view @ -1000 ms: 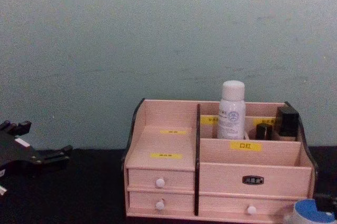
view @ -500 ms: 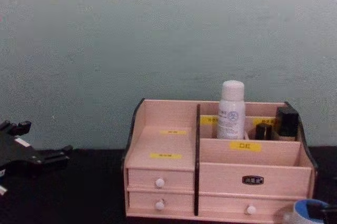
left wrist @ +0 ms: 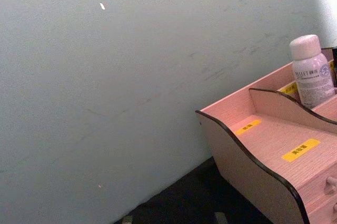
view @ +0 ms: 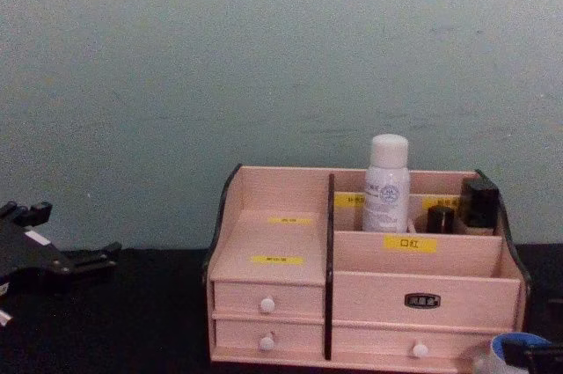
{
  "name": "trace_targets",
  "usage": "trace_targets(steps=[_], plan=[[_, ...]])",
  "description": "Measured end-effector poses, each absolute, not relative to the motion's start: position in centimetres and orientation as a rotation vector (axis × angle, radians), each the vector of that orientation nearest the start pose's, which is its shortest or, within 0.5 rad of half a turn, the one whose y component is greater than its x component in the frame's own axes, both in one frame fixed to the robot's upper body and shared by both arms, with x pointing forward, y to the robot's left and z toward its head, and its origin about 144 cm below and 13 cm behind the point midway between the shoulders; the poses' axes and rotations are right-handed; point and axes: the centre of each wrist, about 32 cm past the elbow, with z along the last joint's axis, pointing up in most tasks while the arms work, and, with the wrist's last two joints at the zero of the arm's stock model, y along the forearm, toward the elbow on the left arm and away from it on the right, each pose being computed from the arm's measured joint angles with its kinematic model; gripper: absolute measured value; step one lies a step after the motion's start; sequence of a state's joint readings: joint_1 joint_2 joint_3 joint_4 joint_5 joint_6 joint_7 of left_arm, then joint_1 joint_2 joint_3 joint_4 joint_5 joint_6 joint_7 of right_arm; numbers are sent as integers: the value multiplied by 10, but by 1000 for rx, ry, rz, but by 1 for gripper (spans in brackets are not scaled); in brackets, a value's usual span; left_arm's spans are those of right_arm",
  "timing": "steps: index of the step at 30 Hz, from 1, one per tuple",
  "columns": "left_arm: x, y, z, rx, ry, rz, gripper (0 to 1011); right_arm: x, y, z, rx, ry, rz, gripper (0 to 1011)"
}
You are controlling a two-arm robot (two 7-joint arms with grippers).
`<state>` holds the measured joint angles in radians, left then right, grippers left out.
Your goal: Pick up the facial cleanser and watermelon frost from the table and place them into the tiered storage box.
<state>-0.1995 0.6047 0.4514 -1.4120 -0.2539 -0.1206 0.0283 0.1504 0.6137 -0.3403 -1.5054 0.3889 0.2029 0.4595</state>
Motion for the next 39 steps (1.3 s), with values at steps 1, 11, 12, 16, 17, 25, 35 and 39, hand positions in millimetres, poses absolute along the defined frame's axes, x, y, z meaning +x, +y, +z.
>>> trace_targets(steps=[1,11,12,16,17,25,35,39], plan=[[489,310,1140,304,-285,1248,1001,485,-323,1165,-391,89,-873,1003],[489,310,1140,304,-285,1248,1001,488,-323,1163,-391,105,-861,1002],[489,310,1140,304,-285,1248,1001,488,-323,1163,-391,107,-859,1003],[489,310,1140,304,-285,1248,1001,487,-323,1164,-385,111,-853,1003],[489,310,1140,304,-285,1248,1001,486,-324,1164,-381,113,-853,1002],[489,310,1140,304,-285,1248,1001,483,-327,1167,-334,115,-849,1002],[489,310,1140,304,-285,1248,1001,482,-327,1166,-340,121,-831,1002],[489,310,1140,304,-285,1248,1001,482,-327,1165,-345,126,-825,1002]])
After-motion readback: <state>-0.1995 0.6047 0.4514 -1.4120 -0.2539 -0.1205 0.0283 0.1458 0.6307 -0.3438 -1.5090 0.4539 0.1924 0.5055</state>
